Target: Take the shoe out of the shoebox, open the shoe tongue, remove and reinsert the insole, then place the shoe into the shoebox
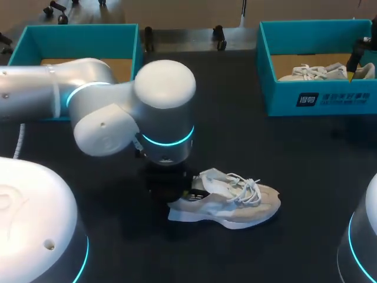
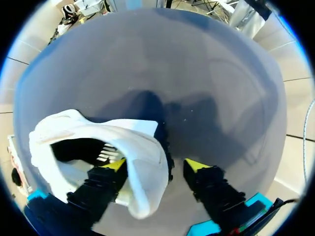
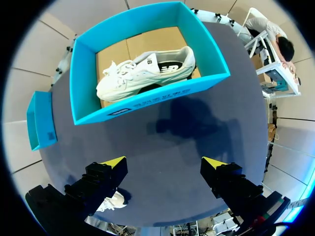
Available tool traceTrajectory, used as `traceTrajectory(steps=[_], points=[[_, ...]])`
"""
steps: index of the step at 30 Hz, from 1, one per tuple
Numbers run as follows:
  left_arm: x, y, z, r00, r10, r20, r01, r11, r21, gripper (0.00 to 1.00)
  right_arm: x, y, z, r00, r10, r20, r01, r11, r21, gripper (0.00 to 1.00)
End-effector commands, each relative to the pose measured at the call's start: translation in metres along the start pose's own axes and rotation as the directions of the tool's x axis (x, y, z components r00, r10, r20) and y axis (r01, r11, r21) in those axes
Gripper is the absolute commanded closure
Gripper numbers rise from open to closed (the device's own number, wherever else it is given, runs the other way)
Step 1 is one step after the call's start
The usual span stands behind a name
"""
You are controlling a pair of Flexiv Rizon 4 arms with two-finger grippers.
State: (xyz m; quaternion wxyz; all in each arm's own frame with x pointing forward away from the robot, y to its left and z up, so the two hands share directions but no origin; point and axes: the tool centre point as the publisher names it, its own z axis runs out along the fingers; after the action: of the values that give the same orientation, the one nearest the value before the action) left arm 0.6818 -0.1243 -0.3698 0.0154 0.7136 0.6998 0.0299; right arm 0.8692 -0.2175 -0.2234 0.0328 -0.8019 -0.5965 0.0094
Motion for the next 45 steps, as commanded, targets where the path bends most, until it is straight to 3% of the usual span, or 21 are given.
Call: traceTrajectory(steps=[1, 7, 13, 17, 19, 33, 38, 40, 45], points=[[0.021, -0.005, -0.038, 0.996, -0.011, 0.091, 0.012, 1.000, -0.009, 0.00, 0.000, -0.001, 0.000, 1.000, 0.002, -0.001, -0.002, 1.000, -0.003, 0.00], [0.032, -0.002, -0.077, 0.973, -0.105, 0.205, 0.097, 0.994, 0.050, 0.00, 0.000, -0.001, 0.000, 1.000, 0.002, -0.001, -0.002, 1.000, -0.003, 0.00], [0.051, -0.005, -0.105, 0.928, -0.248, 0.278, 0.209, 0.964, 0.161, 0.00, 0.000, -0.001, 0.000, 1.000, 0.002, -0.001, -0.002, 1.000, -0.003, 0.00], [0.063, -0.012, -0.117, 0.890, -0.344, 0.300, 0.265, 0.924, 0.276, 0.00, 0.000, -0.001, 0.000, 1.000, 0.002, -0.001, -0.002, 1.000, -0.003, 0.00], [0.069, -0.017, -0.117, 0.880, -0.389, 0.274, 0.273, 0.884, 0.378, 0.00, 0.000, -0.001, 0.000, 1.000, 0.002, -0.001, -0.002, 1.000, -0.003, 0.00], [0.069, -0.017, -0.117, 0.880, -0.389, 0.274, 0.273, 0.884, 0.378, 0.00, 0.000, -0.001, 0.000, 1.000, 0.002, -0.001, -0.002, 1.000, -0.003, 0.00], [0.088, -0.027, -0.110, 0.788, -0.547, 0.282, 0.383, 0.795, 0.470, 0.00, 0.000, -0.001, 0.000, 1.000, 0.002, -0.001, -0.002, 1.000, -0.003, 0.00], [0.096, -0.027, -0.109, 0.749, -0.604, 0.271, 0.403, 0.741, 0.537, 0.00, 0.000, -0.001, 0.000, 1.000, 0.002, -0.001, -0.002, 1.000, -0.003, 0.00], [0.116, -0.023, -0.103, 0.633, -0.729, 0.260, 0.482, 0.634, 0.605, 0.00, 0.000, -0.001, 0.000, 1.000, 0.002, -0.001, -0.002, 1.000, -0.003, 0.00]])
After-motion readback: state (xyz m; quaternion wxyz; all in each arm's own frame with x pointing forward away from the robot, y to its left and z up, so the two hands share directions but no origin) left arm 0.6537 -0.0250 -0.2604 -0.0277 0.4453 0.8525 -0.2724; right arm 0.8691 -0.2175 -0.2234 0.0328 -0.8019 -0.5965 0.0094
